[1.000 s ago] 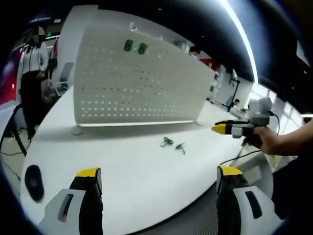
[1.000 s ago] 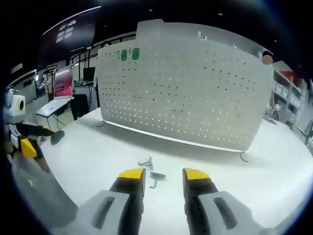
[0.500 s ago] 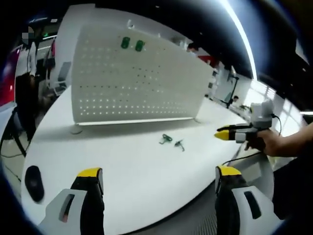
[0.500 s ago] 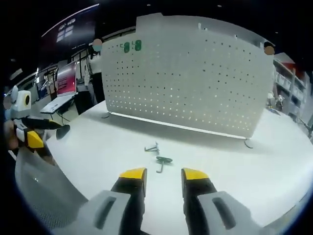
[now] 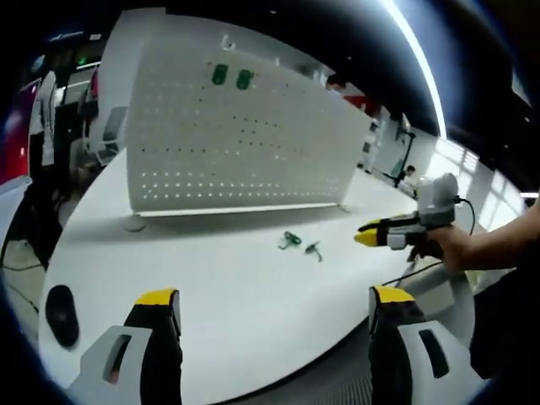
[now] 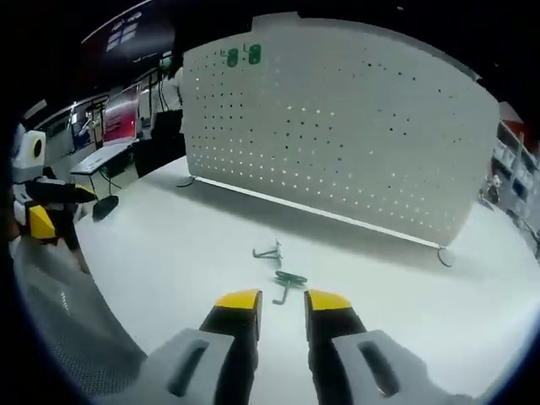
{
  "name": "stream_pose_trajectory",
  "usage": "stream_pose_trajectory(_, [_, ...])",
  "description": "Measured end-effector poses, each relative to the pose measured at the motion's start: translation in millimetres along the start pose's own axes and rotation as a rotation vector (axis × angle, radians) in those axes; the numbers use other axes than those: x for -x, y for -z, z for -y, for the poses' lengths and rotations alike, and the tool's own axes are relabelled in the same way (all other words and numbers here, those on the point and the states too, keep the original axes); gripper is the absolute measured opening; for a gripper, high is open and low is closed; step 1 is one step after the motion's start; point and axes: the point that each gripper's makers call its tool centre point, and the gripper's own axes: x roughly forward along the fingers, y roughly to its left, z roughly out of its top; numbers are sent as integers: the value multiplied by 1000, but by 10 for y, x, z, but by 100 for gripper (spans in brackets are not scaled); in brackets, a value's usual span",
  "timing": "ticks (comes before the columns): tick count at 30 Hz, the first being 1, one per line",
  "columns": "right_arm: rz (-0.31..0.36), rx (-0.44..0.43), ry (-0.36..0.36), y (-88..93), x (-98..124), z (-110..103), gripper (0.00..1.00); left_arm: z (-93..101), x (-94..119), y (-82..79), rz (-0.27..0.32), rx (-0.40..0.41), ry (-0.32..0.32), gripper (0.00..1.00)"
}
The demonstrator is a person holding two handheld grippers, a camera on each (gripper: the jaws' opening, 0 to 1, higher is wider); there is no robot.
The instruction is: Insert the hook assembly into the mounting plate slot until the hook locks in place.
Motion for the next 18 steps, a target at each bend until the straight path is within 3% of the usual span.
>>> stream_pose_trajectory(10, [-115,-21,-17,250,-503,-35,13,-2,-10,12,-8,1,-2,93])
stream_pose_trajectory(18, [-171,-36,6,367,-763,10,10,-30,-6,14,-8,18,-9,92])
